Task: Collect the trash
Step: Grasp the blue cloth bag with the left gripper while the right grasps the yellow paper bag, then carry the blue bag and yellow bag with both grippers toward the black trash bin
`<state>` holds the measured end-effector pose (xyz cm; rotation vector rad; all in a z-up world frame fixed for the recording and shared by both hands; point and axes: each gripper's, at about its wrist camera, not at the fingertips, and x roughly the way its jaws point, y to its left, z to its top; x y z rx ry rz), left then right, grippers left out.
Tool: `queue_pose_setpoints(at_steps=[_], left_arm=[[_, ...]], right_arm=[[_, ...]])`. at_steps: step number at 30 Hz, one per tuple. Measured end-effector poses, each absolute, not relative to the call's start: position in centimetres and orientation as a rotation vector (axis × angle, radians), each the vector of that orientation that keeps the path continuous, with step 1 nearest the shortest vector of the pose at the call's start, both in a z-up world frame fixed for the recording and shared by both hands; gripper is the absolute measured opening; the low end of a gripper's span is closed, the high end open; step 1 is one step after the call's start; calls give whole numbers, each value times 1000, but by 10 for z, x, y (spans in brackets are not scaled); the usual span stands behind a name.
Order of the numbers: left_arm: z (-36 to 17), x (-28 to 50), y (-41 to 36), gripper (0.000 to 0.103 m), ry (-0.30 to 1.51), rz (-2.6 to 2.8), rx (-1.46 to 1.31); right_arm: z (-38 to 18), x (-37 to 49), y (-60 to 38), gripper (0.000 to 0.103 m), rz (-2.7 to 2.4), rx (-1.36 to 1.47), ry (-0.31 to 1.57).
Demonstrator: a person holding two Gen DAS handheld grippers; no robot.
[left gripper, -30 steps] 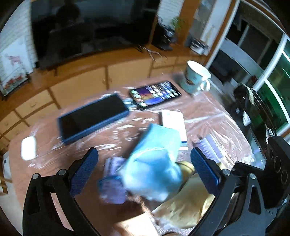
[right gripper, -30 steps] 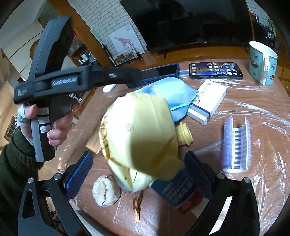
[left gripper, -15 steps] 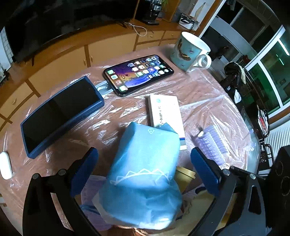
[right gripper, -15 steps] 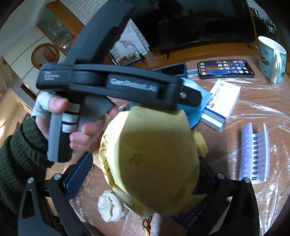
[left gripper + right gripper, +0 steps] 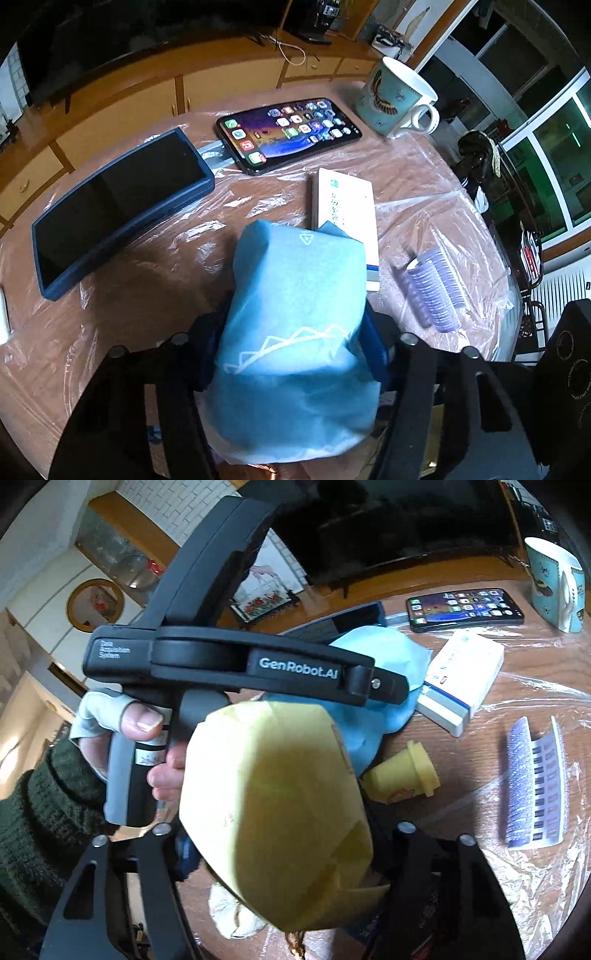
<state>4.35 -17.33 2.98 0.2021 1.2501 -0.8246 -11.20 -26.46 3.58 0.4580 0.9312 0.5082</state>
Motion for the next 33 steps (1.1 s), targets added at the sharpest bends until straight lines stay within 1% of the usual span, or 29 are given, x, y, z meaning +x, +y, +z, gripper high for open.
queue_pose_setpoints(at_steps=[3,11,17,21,26,33], left_arm=[[38,40,-169,55,1219,-822,175],[72,32,-143,55,1080,-734,55],[100,18,-105,55,965,-618,-27],[111,-5,-82,55,909,-567,-23],[122,-48,-70,55,808,-492,60],[126,-93,-52,55,753,-444,49]], right_arm=[[38,-113,-265,62,527,473,916],[56,-114,-273,62,529,512,860],[75,-114,-290,62,453,470,802],[83,-117,-309,62,414,478,771],[91,-133,-319,62,389,459,743],[104,-166,-317,62,385,442,712]])
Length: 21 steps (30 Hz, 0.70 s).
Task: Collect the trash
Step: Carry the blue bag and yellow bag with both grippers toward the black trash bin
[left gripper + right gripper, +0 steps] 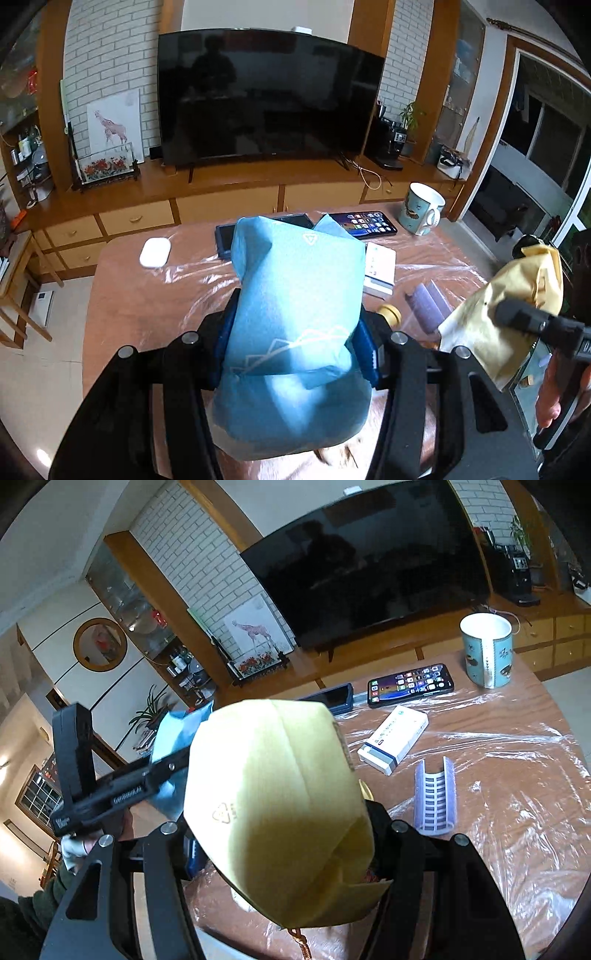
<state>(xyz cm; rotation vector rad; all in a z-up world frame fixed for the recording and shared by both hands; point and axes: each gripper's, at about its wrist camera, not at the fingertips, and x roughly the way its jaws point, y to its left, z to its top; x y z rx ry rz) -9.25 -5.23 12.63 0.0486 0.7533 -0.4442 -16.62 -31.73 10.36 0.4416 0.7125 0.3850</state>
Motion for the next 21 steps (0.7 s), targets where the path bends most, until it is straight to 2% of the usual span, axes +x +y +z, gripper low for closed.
queue_pose_setpoints(at_steps=[21], left_arm=[[122,-177,-56,55,744,-414,11]], right_arm=[[113,-234,-312,62,459,340,739]])
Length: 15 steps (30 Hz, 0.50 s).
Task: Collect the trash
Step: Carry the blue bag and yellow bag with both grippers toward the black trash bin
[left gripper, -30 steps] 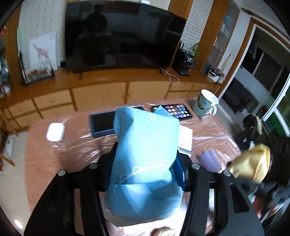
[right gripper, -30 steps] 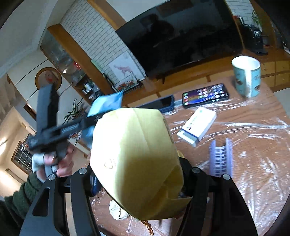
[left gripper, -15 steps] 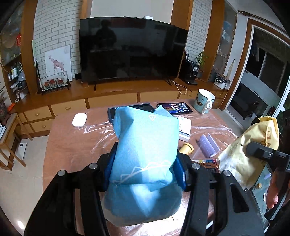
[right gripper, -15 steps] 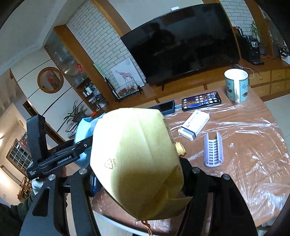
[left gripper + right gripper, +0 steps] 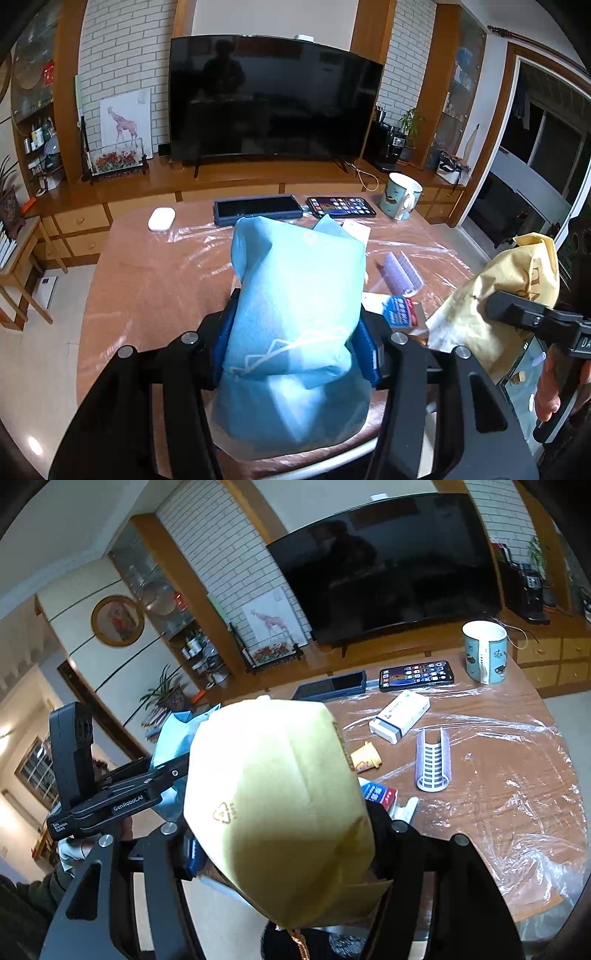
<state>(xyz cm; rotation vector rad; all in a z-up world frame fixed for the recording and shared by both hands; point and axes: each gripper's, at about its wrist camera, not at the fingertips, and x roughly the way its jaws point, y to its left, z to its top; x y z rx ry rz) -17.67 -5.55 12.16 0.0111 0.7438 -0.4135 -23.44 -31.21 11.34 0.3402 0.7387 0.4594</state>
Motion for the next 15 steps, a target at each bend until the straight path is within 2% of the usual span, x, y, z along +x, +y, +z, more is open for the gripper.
queue_pose_setpoints(at_steps=[15], left_arm=[[102,-251,-79,55,806,-433,26]], right_arm=[[99,-291,-334,62,541,268,797]])
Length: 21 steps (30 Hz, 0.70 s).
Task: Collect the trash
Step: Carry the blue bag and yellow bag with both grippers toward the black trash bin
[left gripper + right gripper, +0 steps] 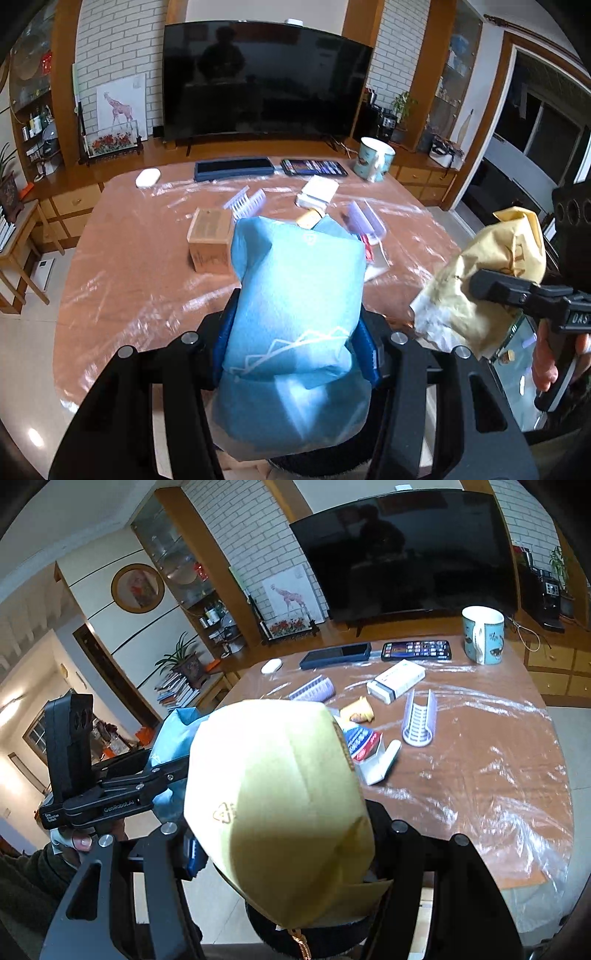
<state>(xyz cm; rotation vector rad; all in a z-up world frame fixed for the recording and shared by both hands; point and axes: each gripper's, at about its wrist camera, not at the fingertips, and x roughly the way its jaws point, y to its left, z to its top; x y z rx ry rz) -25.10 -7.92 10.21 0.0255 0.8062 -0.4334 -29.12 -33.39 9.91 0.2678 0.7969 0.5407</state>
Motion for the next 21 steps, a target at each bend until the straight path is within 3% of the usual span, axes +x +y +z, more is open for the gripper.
queue_pose_setpoints(at_steps=[21], left_arm=[[45,-310,-111,55,933,-497,143]], right_arm=[[44,-324,-321,62,542,182,935]])
